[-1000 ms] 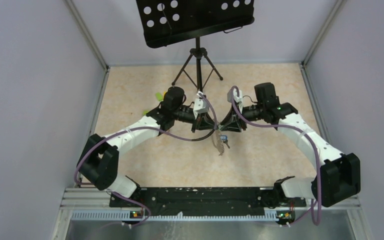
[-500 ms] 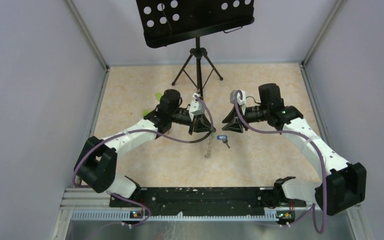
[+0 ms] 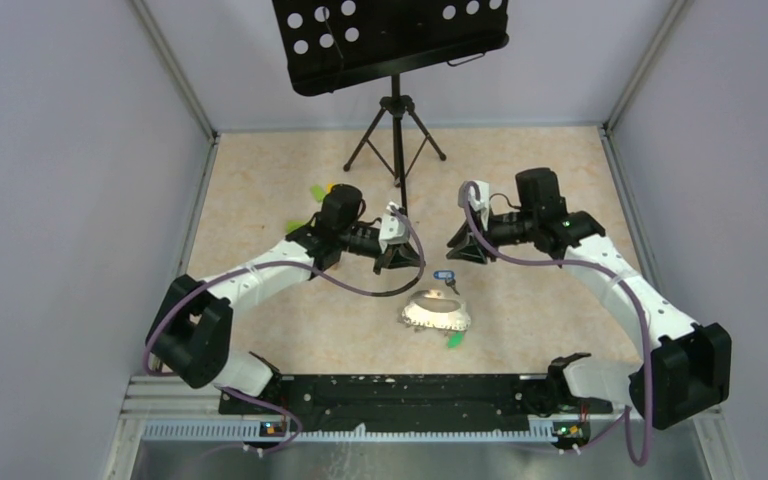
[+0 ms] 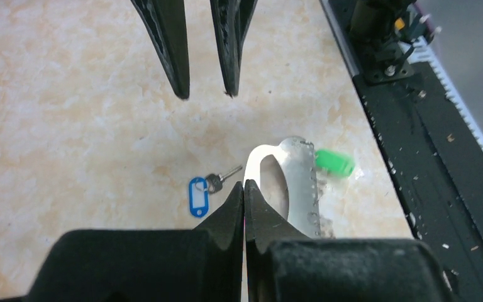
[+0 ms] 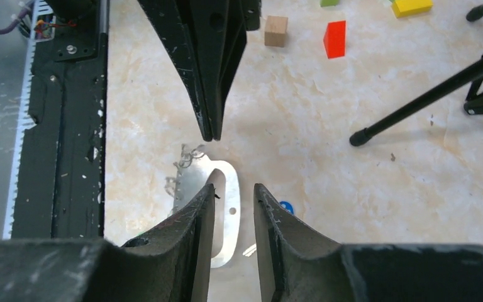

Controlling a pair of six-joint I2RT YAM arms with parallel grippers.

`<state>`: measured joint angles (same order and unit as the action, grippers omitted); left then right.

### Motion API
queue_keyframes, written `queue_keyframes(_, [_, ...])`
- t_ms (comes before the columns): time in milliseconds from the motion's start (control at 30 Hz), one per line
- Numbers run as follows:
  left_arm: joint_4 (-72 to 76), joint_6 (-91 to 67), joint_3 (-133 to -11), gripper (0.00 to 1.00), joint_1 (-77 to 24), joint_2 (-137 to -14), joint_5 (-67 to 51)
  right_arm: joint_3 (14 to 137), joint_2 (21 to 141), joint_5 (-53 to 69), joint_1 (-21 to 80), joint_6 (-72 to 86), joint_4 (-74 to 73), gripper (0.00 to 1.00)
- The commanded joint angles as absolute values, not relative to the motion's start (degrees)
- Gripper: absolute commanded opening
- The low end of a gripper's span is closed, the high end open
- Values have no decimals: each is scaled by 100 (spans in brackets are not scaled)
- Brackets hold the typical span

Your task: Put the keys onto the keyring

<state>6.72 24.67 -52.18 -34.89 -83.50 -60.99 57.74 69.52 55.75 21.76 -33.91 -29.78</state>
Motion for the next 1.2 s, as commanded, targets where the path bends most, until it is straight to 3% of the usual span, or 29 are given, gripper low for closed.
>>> queue_keyframes(0, [-297, 3440, -5240, 1, -3445, -8099, -5597, 5758, 6946, 5044, 2241, -3442, -3074, 28])
queue_keyframes(233, [-1173, 4142, -5152, 32, -3445, -8147, -5265, 5600, 6969, 4644, 2246, -4050, -3916, 36])
queue_keyframes(500, [-1428, 4261, -4826, 58, -3331, -8033, -4431, 4963, 6821, 3733, 2969, -4421, -4011, 43])
queue_keyframes(900, [-1444, 3808, -4305, 77, -1673, -7443, -4392, 4730, 7164, 3232, 4025, -4344, -3206, 46])
queue_keyframes(1167, [-1392, 3221, -4328, 81, -770, -7178, -4422, 5324, 8337, 2717, 5045, -3967, -2564, 39])
